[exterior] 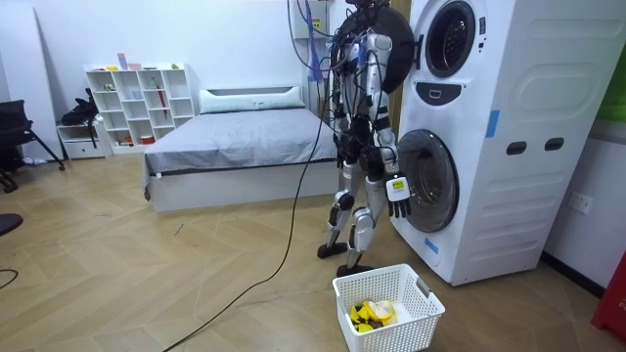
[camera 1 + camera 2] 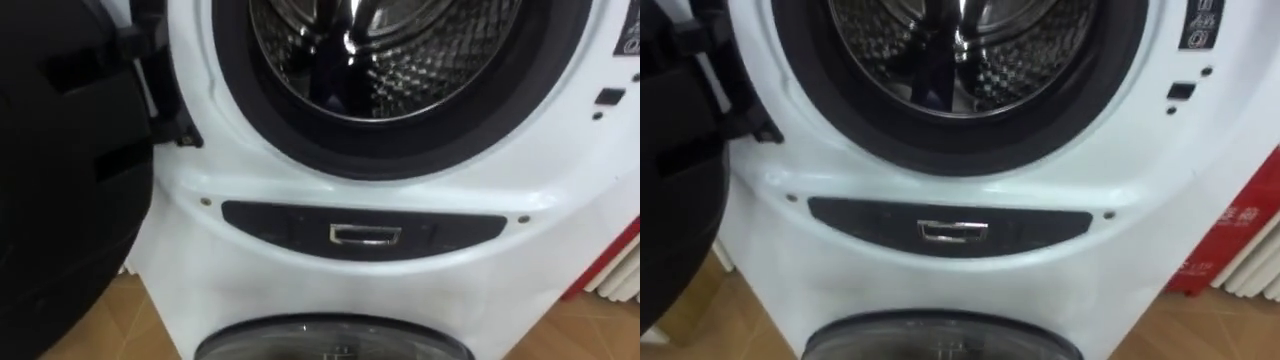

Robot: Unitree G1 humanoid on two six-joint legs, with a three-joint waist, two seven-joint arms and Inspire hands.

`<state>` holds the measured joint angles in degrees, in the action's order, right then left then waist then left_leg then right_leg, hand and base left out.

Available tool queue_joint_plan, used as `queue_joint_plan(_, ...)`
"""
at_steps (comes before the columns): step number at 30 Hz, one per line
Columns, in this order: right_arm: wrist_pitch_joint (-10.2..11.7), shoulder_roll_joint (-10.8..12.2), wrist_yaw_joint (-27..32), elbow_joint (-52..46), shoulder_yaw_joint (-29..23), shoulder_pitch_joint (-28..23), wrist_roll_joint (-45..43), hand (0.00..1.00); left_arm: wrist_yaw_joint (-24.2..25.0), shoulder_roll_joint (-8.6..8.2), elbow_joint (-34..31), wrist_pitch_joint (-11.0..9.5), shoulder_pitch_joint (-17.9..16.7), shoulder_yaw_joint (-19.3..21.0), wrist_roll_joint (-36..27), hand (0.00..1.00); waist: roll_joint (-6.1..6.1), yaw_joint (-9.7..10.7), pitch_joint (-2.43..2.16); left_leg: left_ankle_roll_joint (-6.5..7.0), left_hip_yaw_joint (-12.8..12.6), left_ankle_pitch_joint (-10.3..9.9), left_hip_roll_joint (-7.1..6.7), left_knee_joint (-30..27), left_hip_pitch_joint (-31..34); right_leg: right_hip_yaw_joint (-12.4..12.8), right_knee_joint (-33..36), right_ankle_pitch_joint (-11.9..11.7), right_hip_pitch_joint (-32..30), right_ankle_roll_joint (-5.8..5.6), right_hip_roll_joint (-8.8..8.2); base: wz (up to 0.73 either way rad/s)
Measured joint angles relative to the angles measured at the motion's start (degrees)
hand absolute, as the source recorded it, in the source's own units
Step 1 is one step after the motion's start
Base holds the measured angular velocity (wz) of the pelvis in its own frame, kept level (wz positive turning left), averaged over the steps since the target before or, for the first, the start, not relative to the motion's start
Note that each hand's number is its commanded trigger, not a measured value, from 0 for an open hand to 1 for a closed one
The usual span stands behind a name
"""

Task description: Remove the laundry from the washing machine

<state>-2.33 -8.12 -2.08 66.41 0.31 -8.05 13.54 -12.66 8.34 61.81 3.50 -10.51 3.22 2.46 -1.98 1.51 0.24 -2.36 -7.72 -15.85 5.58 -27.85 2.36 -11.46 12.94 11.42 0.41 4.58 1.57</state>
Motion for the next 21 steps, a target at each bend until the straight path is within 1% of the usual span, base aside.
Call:
queue_joint_plan(1, 0.2, 0.0, 0.0, 0.0, -0.2, 0.0, -0.9, 0.0, 0.0, -0.1, 0.0, 0.0, 0.3, 0.1, 0.1, 0.0, 0.1, 0.1, -0.06, -0.03, 0.1, 0.0, 0.41, -1.5, 0.9, -0.5, 0.0, -0.1, -0.2, 0.33, 0.1, 0.04)
queue_joint_plan(2, 0.8, -0.1, 0.0, 0.2, -1.1, 0.0, -2.2, 0.0, 0.3, -0.38, -0.3, 0.0, 1.1, 0.2, 0.4, 0.0, 0.21, 0.8, -0.07, -0.04, -0.1, -0.4, 1.39, -4.8, 2.3, -1.9, -0.2, -0.3, -0.4, 0.95, 0.38, -0.08)
queue_joint_plan(3, 1.1, -0.8, 0.1, 0.3, -1.7, 0.2, -2.7, 0.0, 0.8, -0.68, -0.3, 0.0, 1.5, 0.2, 0.7, 0.0, 1.51, 0.8, 0.11, 0.05, -0.4, -1.1, 2.91, -10.3, 3.0, -4.2, 0.1, -0.3, -0.3, 1.44, 0.94, -0.25)
queue_joint_plan(4, 1.5, -1.7, 0.2, 0.3, -1.7, 0.2, -2.6, 0.0, 1.4, -0.95, -0.3, 0.0, 1.5, 0.0, 0.6, 0.0, 2.73, 1.4, 0.15, -0.27, -0.6, -1.3, 3.96, -15.8, 2.7, -5.4, 0.2, -0.4, -0.2, 1.79, 1.82, -0.3)
queue_joint_plan(5, 1.7, -2.0, 0.4, 0.4, -1.7, 0.2, -2.6, 0.0, 1.9, -0.97, -0.3, 0.0, 1.8, 0.0, 0.6, 0.0, 3.38, 2.1, 0.27, -0.3, -0.3, -1.3, 4.27, -17.5, 2.0, -6.1, 0.6, -0.4, -0.1, 1.94, 2.01, 0.0)
queue_joint_plan(6, 1.7, -2.3, 0.9, 0.4, -1.8, 0.0, -2.6, 0.0, 2.5, -0.82, -0.3, -0.1, 3.1, 0.0, 0.5, 0.0, 3.88, 3.5, 0.48, -0.58, 0.0, -1.3, 3.87, -17.9, -0.3, -7.2, 1.5, -0.3, -0.5, 2.12, 2.0, 0.28)
queue_joint_plan(7, 1.7, -2.3, 1.2, 0.4, -1.9, -0.3, -2.6, 0.0, 2.9, -0.81, -0.3, -0.2, 3.6, 0.0, 0.5, 0.0, 3.93, 3.9, 0.46, -0.85, 0.0, -1.4, 3.46, -17.0, -1.8, -7.8, 2.0, -0.2, -0.9, 2.19, 1.85, 0.45)
queue_joint_plan(8, 1.4, -2.2, 1.4, 0.4, -2.7, -1.2, -2.9, 0.0, 3.4, -0.83, -0.4, -0.6, 5.4, -0.3, 0.6, 0.0, 4.04, 5.0, 0.4, -1.53, 0.4, -1.7, 3.06, -13.1, -5.0, -8.7, 2.4, -0.2, -1.5, 2.18, 1.73, 0.47)
queue_joint_plan(9, 1.1, -2.2, 1.5, 0.5, -2.9, -1.5, -2.7, 0.0, 3.6, -0.84, -0.3, -1.3, 7.2, -0.9, 0.5, 0.0, 4.14, 5.6, 0.47, -3.02, 0.8, -3.1, 2.86, -6.4, -8.5, -9.8, 3.4, -0.3, -2.6, 2.12, 1.47, 0.43)
queue_joint_plan(10, 0.9, -2.1, 1.5, 0.6, -3.0, -1.5, -2.7, 0.0, 3.6, -0.84, -0.3, -1.4, 8.0, -1.3, 0.5, 0.0, 4.11, 5.9, 0.48, -3.52, 1.1, -4.1, 2.66, -2.2, -9.8, -10.1, 4.0, -0.3, -3.5, 2.03, 1.29, 0.37)
queue_joint_plan(11, 0.9, -1.8, 1.5, 0.9, -4.1, -1.9, -2.9, 0.0, 3.9, -0.92, -0.3, -1.6, 9.4, -1.5, 0.5, 0.0, 4.37, 6.4, 0.35, -3.32, 1.2, -5.6, 2.39, 4.9, -12.1, -10.9, 5.1, -0.5, -5.1, 1.93, 0.99, 0.28)
queue_joint_plan(12, 0.9, -1.6, 1.4, 1.1, -4.4, -2.2, -2.9, 0.0, 4.3, -0.92, -0.3, -1.6, 10.5, -1.9, 0.6, 0.0, 4.43, 6.4, 0.21, -2.64, 1.0, -6.1, 2.02, 10.0, -13.4, -11.5, 6.2, -0.8, -6.7, 1.7, 0.6, 0.26)
queue_joint_plan(13, 0.8, -1.5, 1.4, 1.5, -4.4, -2.2, -2.9, 0.0, 4.4, -0.9, -0.1, -1.6, 10.9, -2.3, 0.6, 0.0, 4.2, 6.3, 0.21, -2.4, 0.7, -6.1, 1.7, 12.0, -13.7, -11.6, 6.8, -1.0, -7.5, 1.57, 0.28, 0.19)
queue_joint_plan(14, 0.3, -1.4, 1.2, 2.1, -5.2, -2.2, -3.4, 0.0, 4.5, -0.95, 0.0, -1.6, 10.8, -2.8, 0.6, 0.0, 3.88, 6.2, 0.25, -1.19, 0.3, -5.5, 1.02, 14.8, -14.1, -11.7, 6.9, -2.1, -8.3, 1.23, -0.26, 0.08)
queue_joint_plan(15, -0.2, -1.1, 1.1, 2.2, -6.4, -2.2, -4.6, 0.0, 4.6, -0.95, 0.1, -1.4, 10.2, -2.9, 0.5, 0.0, 3.49, 6.0, 0.35, 0.9, 0.2, -4.3, -0.01, 16.5, -14.1, -11.2, 6.3, -3.8, -8.7, 0.93, -0.8, 0.04)
queue_joint_plan(16, -0.3, -1.1, 1.1, 2.4, -6.5, -2.2, -5.2, 0.0, 4.6, -0.94, 0.2, -1.3, 10.0, -2.9, 0.5, 0.0, 3.35, 6.0, 0.36, 1.64, 0.1, -3.9, -0.42, 17.0, -14.0, -10.7, 5.5, -4.7, -8.7, 0.73, -0.91, 0.0)
queue_joint_plan(18, -0.5, -1.1, 1.4, 2.6, -6.5, -2.7, -5.5, 0.0, 4.7, -0.7, 2.4, -0.9, 8.5, -2.8, 0.4, 0.0, 2.77, 6.0, 0.48, 3.7, -0.2, -2.7, -1.96, 17.1, -12.8, -9.7, 2.8, -8.6, -8.7, -0.05, -1.87, 0.02)
queue_joint_plan(19, -0.8, -1.1, 1.4, 2.5, -6.5, -2.9, -5.1, 0.0, 4.7, -0.58, 2.5, -0.9, 7.9, -2.8, 0.2, 0.0, 2.43, 6.0, 0.35, 4.26, -0.3, -2.3, -2.37, 17.1, -12.5, -8.7, 2.2, -9.5, -8.7, -0.58, -2.1, 0.17)
queue_joint_plan(20, -1.3, -1.1, 1.7, 2.4, -6.6, -2.8, -4.9, 0.0, 4.6, -0.4, 2.6, -0.9, 6.9, -2.8, -0.4, 0.0, 2.35, 6.3, 0.38, 5.09, -0.6, -1.8, -2.93, 17.0, -11.4, -6.5, 1.2, -11.0, -8.8, -1.93, -2.63, 0.4)
queue_joint_plan(21, -2.1, -1.0, 1.9, 2.5, -6.7, -3.5, -5.0, 0.0, 4.5, -0.32, 2.9, -0.9, 6.4, -2.8, -0.7, 0.0, 2.34, 6.5, 0.36, 5.44, -2.4, -1.6, -2.96, 16.3, -10.3, -5.2, 4.1, -9.8, -9.0, -3.99, -3.92, 0.55)
